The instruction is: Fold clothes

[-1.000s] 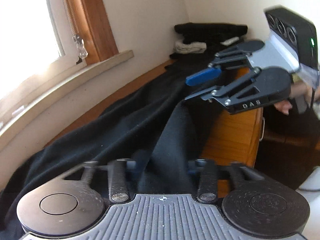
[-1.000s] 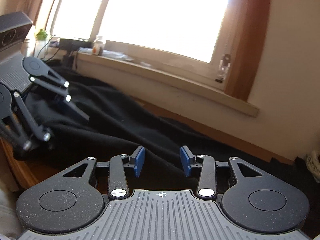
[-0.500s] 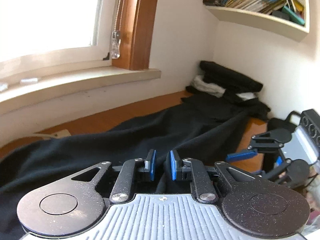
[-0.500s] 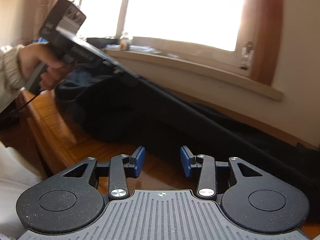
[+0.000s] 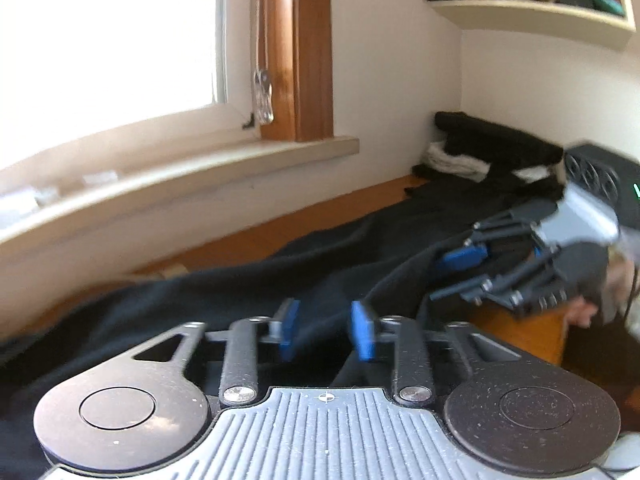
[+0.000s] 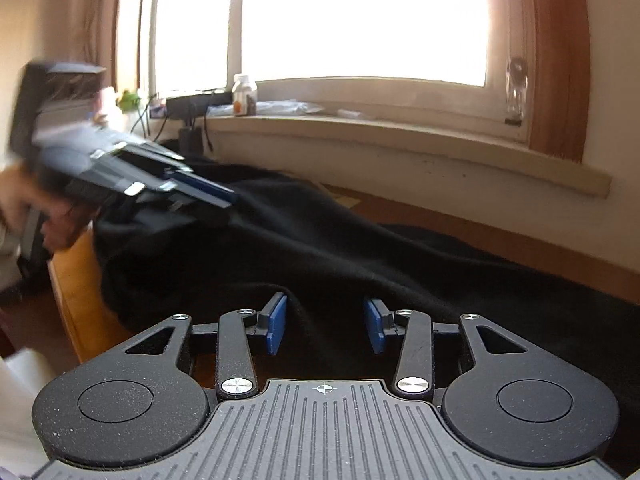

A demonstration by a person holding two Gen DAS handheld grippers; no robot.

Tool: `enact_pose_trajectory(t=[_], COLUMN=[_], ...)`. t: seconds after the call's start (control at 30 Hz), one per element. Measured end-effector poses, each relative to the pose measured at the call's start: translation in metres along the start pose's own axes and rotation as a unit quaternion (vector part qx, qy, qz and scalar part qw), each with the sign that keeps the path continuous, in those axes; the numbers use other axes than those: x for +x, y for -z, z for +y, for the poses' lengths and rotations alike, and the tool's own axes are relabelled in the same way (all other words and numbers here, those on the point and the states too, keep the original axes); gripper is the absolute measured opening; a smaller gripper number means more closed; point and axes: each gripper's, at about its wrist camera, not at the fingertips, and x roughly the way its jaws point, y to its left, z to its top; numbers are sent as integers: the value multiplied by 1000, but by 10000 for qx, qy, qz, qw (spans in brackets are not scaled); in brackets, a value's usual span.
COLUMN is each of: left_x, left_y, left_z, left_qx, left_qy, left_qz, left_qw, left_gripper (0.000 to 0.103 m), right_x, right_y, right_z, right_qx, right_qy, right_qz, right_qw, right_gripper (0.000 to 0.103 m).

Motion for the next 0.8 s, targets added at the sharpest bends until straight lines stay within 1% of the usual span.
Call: enact_pose_trajectory(t=[0.07, 0.1, 0.13, 0.27, 0.33, 0.4, 0.5, 0.53, 0.6, 0.67, 0.7, 0.77, 0.8], left_x=[-8, -11, -14, -23, -21, -14, -3, 1, 5, 9, 12, 16, 16], left_y=[2, 4, 5, 11, 17, 23, 29, 31, 34, 37, 39, 42, 43], left_z=[-12, -18, -25, -59, -75, -87, -94, -95, -95, -94, -93, -91, -88], left_qx=[187, 282, 388, 882, 1190, 1461, 1631, 1666, 1714, 1723, 1747, 1783, 1742], left_qy=[-39, -57, -47, 60, 151, 237, 103, 52, 81, 134, 127, 123, 157], left_qz=[-42, -62, -78, -154, -101, 68, 290, 357, 489, 552, 590, 634, 615], left_qw=[9998, 9996, 9992, 9960, 9927, 9890, 9861, 9854, 9840, 9834, 9828, 9819, 9827], left_gripper=[50, 55, 57, 56, 49, 44, 45, 46, 50, 50, 49, 34, 18], right_x=[3, 4, 5, 7, 7, 7, 5, 4, 1, -4, -7, -12, -14], right_y=[0, 1, 1, 3, 3, 2, 2, 2, 4, 7, 9, 13, 16], right_z=[-5, -7, -8, -7, -7, -7, -5, -4, -3, -1, 1, 3, 5], right_qx=[124, 191, 235, 295, 303, 304, 227, 207, 157, 34, -33, -161, -219], right_qy=[-44, -61, -60, 18, 22, 40, 65, 63, 62, 42, 22, -28, -54], right_qz=[37, 52, 63, 126, 149, 173, 193, 197, 207, 241, 274, 364, 419], right_qw=[9999, 9998, 9997, 9995, 9994, 9994, 9995, 9996, 9996, 9997, 9996, 9992, 9989], right_gripper=[37, 36, 36, 36, 36, 36, 36, 36, 36, 37, 37, 37, 37])
